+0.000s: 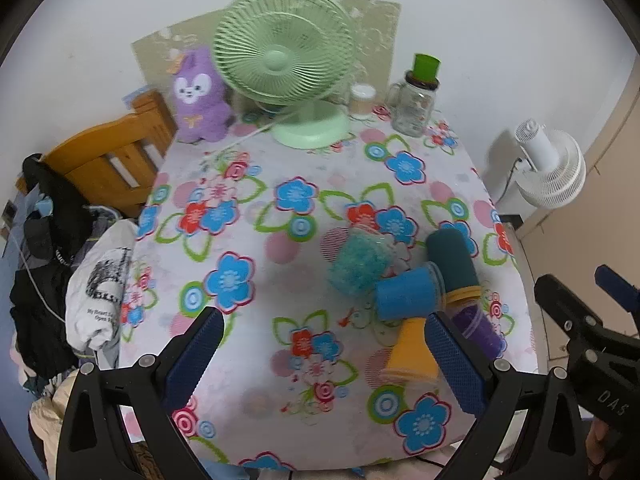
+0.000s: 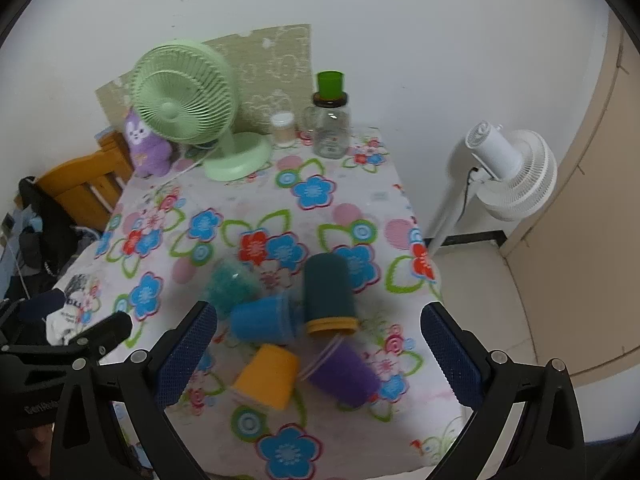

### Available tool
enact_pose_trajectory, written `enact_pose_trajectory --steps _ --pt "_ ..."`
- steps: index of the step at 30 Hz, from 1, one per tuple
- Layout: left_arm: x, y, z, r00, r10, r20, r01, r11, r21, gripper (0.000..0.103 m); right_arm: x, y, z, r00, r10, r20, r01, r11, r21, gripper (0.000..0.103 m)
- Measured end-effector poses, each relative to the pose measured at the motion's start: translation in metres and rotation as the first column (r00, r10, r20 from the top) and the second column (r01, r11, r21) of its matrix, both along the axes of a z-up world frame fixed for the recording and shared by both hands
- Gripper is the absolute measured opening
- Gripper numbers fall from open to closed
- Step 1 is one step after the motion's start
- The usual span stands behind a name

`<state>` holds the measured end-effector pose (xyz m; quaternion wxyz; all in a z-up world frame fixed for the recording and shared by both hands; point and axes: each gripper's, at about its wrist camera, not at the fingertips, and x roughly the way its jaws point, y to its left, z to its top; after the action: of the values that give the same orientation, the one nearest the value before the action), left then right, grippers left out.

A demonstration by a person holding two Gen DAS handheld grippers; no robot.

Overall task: Flip cup upside down
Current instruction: 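Move the left tool toward the dark green cup lying on its side, then close the left tool around the dark green cup's body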

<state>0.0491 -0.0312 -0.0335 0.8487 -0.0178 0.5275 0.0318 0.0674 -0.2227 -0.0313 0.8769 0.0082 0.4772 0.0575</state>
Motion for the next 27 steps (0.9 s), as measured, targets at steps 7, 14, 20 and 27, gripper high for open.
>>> enact_pose_trajectory --steps 7,14,20,27 --pt "0.039 -0.045 -0.021 0.997 -0.043 -0.064 0.04 0.999 -0.033 0.101 0.04 -0.043 -0.011 0.999 -0.018 -0.039 0.017 1.0 -0.018 0.103" --pt "0.082 -0.097 -0.058 0.988 -0.082 -0.134 0.075 0.996 -0.057 0.101 0.077 -0.08 -0.044 0.993 -0.062 -0.099 0.059 0.998 -0.026 0.103" --pt "0.118 -0.132 -0.093 0.974 -0.116 -0.194 0.106 0.992 -0.064 0.101 0.097 -0.104 -0.079 0.981 -0.11 -0.157 0.107 0.994 -0.024 0.103" --pt "0.148 -0.167 -0.132 0.951 -0.151 -0.27 0.141 0.988 -0.055 0.101 0.111 -0.126 -0.111 0.961 -0.172 -0.216 0.172 0.985 -0.02 0.103"
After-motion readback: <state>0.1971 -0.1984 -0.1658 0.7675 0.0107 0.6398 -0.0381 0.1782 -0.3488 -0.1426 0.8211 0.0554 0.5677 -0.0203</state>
